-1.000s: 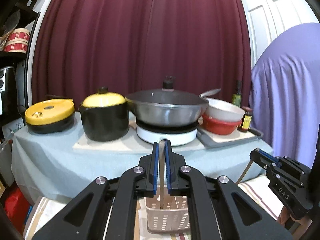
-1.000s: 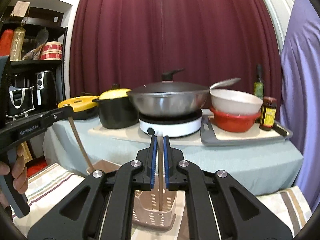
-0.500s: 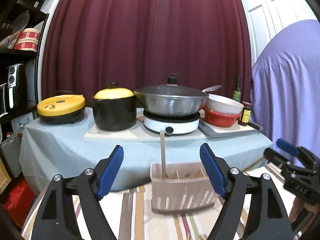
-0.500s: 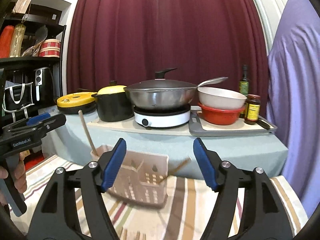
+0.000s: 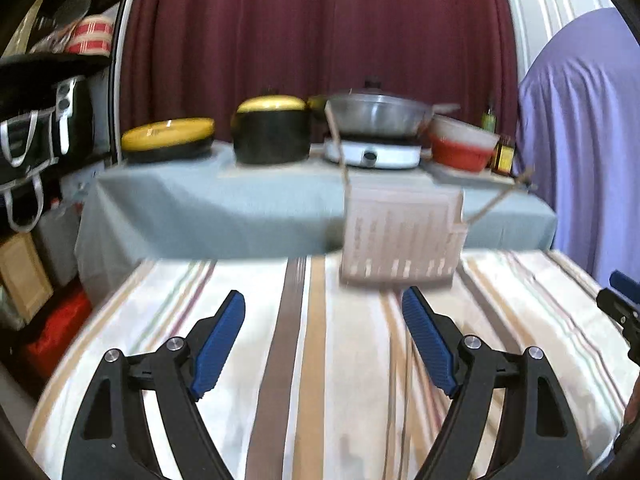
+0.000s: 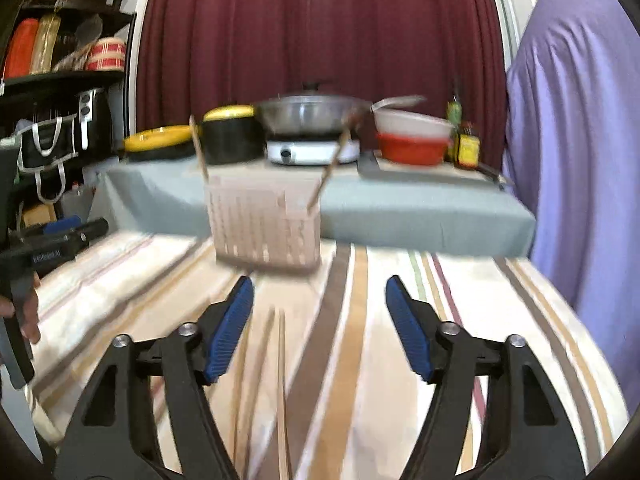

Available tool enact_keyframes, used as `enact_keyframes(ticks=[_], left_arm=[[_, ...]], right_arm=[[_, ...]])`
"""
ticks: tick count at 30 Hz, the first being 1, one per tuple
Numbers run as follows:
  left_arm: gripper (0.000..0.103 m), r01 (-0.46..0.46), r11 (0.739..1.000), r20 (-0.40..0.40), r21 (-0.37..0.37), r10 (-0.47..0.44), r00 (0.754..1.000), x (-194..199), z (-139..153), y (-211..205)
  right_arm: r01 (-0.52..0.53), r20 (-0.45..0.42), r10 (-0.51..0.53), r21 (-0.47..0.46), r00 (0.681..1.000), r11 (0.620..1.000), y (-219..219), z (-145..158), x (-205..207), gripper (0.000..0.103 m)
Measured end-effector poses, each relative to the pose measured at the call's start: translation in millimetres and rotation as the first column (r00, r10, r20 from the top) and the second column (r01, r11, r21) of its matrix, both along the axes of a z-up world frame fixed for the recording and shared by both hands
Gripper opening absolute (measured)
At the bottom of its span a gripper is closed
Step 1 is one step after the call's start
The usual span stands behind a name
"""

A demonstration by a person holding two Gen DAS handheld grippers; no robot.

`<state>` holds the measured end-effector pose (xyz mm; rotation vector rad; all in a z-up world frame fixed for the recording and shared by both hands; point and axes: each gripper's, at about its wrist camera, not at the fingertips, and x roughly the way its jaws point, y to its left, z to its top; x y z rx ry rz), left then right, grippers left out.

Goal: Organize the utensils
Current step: 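Lower the left gripper onto another chopstick and close while the right gripper grasps one too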

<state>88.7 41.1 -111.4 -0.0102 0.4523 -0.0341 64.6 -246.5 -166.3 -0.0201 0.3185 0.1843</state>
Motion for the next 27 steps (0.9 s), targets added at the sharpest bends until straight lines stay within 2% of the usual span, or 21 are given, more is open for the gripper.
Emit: enact_keyframes(ticks=[4, 9, 11, 15, 22, 27], left_arm=[[0.078, -0.021, 0.999, -0.056, -0.024, 0.020, 0.998, -22.9, -25.5, 6.2], [0.078, -0.014, 1.000, -0.099, -0.018, 0.012, 0.995, -51.6, -50.3, 6.0], [0.078, -0.009, 1.000, -0.106, -0.011, 0.008, 0.994, -60.5, -57.4, 4.5], [0.077, 0.020, 1.000, -0.134, 0.012, -0.018, 0.991, -71.8, -70.1, -1.7], [0.061, 0.076, 0.996, -0.184, 0.037, -0.067, 0.981, -88.3, -93.7, -12.5], [0.051, 0.100, 0.994, -0.198, 0.049, -0.089, 0.976, -90.3, -101.7, -19.0]], right_arm=[[-0.011, -0.068, 0.011, -0.001, 0.998, 1.000, -3.7, -36.8, -21.7, 0.048], [-0.038, -0.097, 0.039, 0.014, 0.995, 0.999, -4.1, -64.7, -43.1, 0.044], [-0.046, -0.109, 0.048, 0.019, 0.993, 0.999, -4.0, -70.9, -45.0, 0.040], [-0.049, -0.129, 0.053, 0.030, 0.990, 0.998, -3.6, -82.7, -50.0, 0.038], [-0.053, -0.147, 0.059, 0.040, 0.987, 0.998, -4.1, -91.0, -54.2, 0.033], [-0.054, -0.152, 0.060, 0.041, 0.987, 0.998, -3.8, -93.7, -55.8, 0.032]])
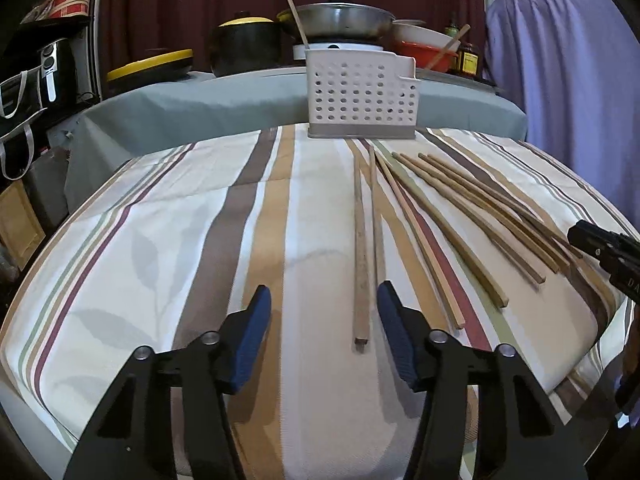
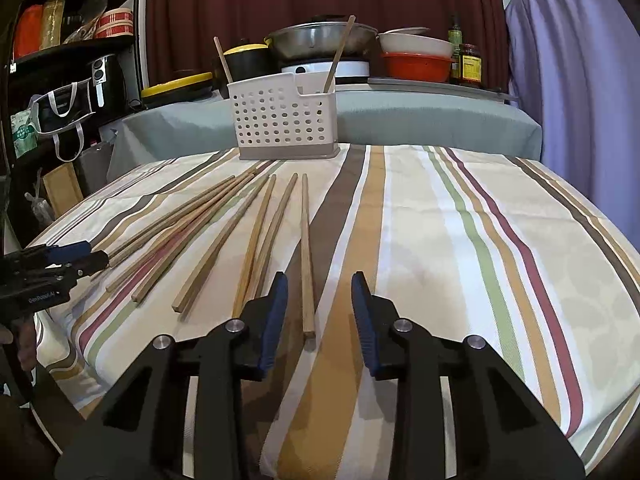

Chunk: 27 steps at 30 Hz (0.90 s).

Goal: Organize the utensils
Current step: 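Lower the left gripper onto another chopstick and close while the right gripper grasps one too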

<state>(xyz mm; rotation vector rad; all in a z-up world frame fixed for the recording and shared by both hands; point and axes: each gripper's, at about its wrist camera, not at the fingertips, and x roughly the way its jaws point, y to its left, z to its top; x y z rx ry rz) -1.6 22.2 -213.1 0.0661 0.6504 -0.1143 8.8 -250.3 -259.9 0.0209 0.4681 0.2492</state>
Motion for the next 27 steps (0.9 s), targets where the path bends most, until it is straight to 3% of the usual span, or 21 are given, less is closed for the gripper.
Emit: enact_keyframes(ticks=[12, 18, 27], left_arm=[[0.013, 0.024, 1.000, 0.014, 0.007, -0.024, 1.000, -0.8, -2.6, -2.9], [0.007, 0.036, 0.999, 0.015, -0.009, -0.036, 0.999, -1.4, -2.6, -2.5], [0.007, 0.033, 0.999, 0.016, -0.002, -0.033, 0.999, -1.5, -3.3, -4.6]], right_arm=[[-0.023, -0.013, 0.023, -0.007, 1.000, 1.000, 6.7, -7.1, -2.2, 0.023], [-0.030, -0.014, 0.030, -0.005, 0.999, 1.000, 7.7, -7.7, -2.4, 0.022], [-0.023, -0.019, 0.023, 0.000, 1.000, 1.000, 5.7, -10.3, -1.7, 0.018]])
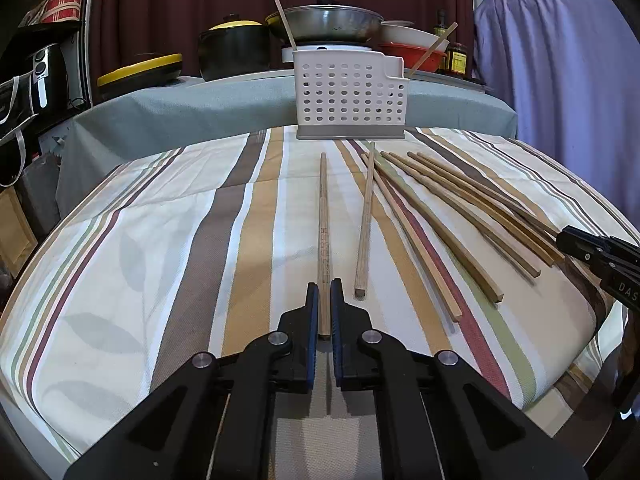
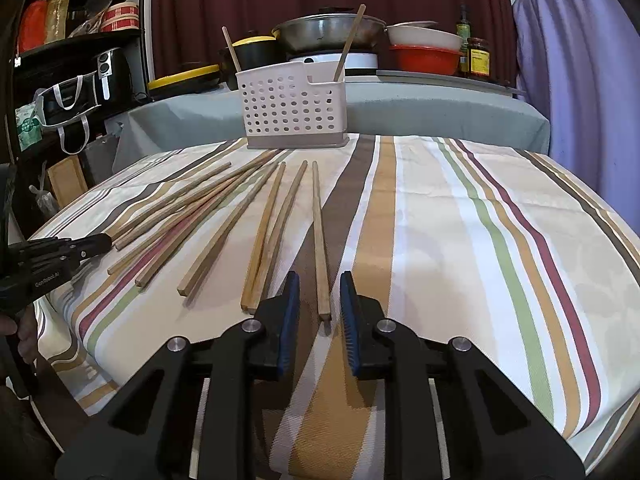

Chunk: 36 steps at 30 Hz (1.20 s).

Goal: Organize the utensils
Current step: 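Lower the left gripper onto another chopstick and close while the right gripper grasps one too, then lift the left gripper's chopstick above the holder while the right gripper carries its chopstick there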

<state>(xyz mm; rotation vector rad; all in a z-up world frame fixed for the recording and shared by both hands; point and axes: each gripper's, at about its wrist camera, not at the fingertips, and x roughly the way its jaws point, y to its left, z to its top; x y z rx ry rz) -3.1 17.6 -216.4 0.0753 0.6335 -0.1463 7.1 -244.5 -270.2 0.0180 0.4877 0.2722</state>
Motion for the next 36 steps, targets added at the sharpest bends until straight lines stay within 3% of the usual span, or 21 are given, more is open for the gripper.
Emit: enact_keyframes(ticks=[4, 21, 36], left_arm=[[0.007, 0.001, 1.000, 0.000, 0.004, -0.001, 1.000, 0.0, 0.0, -0.5], [0.007, 0.002, 1.000, 0.077, 0.009, -0.002, 0.997, -6.8, 24.4, 1.0], [0.007, -0.008, 1.000, 0.283, -0.023, 0.015, 0.959, -9.5, 115.4, 9.4]], right_arm=[[-0.001, -0.008, 0.001, 0.001, 1.000, 1.000, -0.9, -3.0, 1.5, 0.008], [0.016, 0.101, -0.015, -0.009, 0.995, 1.000, -3.6, 25.4, -11.8, 0.006], [0.029, 0.316, -0.023, -0.014, 0.949, 0.999, -6.3, 117.1, -19.9, 0.006]])
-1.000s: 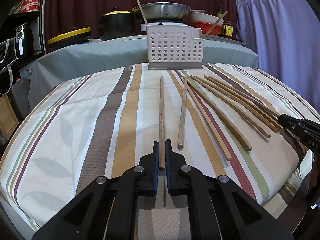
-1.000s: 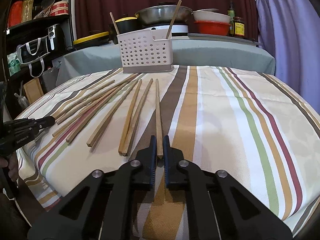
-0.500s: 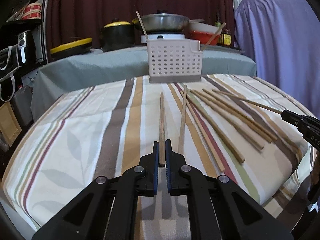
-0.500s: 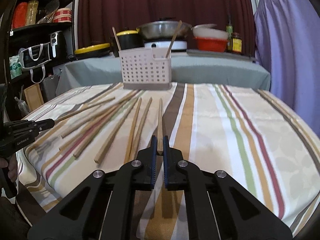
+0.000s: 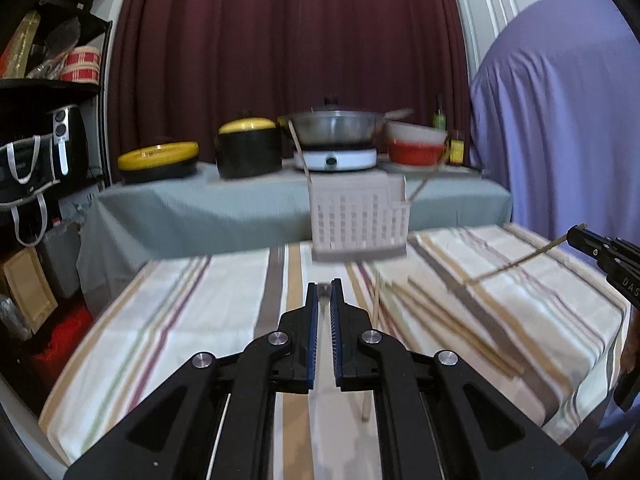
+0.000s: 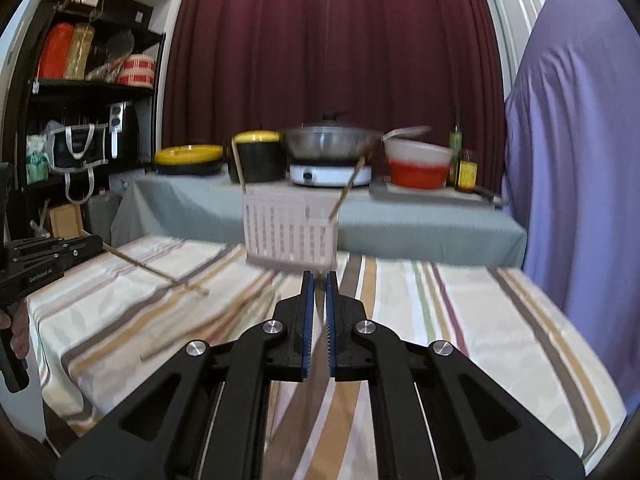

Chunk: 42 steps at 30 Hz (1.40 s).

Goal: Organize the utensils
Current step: 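Lift the left gripper's chopstick above the holder while the right gripper carries its chopstick there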

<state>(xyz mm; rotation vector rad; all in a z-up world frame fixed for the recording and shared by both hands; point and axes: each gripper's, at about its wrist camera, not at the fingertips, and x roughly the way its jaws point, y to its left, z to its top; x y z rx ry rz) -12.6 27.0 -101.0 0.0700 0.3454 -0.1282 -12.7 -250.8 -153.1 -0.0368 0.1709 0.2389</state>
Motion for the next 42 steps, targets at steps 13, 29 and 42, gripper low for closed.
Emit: enact_keyframes(ticks=[13, 29, 42], left_arm=[[0.007, 0.009, 0.998, 0.062, -0.054, -0.005, 0.998, 15.5, 57.5, 8.7], [0.007, 0.043, 0.995, 0.108, -0.090, -0.033, 0.994, 57.7, 100.7, 5.4], [0.007, 0.085, 0.991, 0.251, -0.106, -0.056, 0.966, 127.1, 166.2, -3.5]], right_arm=[[0.005, 0.070, -0.007, 0.031, 0.998, 1.000, -3.1, 47.5, 25.0, 0.006], [-0.044, 0.119, 0.035, 0.073, 0.992, 0.996, 5.6, 91.7, 73.4, 0.006], [-0.094, 0.235, 0.070, 0.093, 0.970, 0.991, 17.7, 158.5, 148.6, 0.006]])
